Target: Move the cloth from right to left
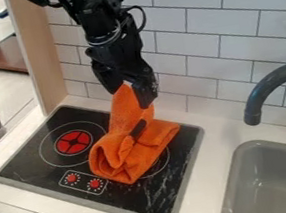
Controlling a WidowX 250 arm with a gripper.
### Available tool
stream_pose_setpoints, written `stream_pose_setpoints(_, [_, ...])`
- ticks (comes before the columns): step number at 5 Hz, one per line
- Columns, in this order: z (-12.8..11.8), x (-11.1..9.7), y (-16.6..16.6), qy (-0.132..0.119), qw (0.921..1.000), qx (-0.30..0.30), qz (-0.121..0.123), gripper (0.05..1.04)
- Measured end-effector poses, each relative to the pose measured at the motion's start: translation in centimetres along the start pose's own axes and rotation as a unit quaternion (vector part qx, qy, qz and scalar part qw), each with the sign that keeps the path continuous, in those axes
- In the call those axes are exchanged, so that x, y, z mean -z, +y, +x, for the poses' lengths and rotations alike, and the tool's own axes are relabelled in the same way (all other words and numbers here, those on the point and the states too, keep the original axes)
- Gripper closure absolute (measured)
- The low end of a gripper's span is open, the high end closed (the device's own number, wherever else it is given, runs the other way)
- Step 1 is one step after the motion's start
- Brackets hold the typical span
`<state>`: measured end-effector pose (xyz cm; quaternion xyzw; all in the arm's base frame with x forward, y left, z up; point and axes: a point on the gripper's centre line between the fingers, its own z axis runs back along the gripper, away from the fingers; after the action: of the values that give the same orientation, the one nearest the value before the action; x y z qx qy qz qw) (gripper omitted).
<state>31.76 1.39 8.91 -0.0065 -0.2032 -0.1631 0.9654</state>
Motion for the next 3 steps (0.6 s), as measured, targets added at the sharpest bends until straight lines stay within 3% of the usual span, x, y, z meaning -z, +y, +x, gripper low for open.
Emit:
stream_pose_setpoints(2, [-1.7,1.1,0.5,0.024,0.9997,-0.009,0.002,0.085])
stream_pose_setpoints(3, [-3.9,2.7,1.6,0.077,0.9966,-0.028,0.001,0.085])
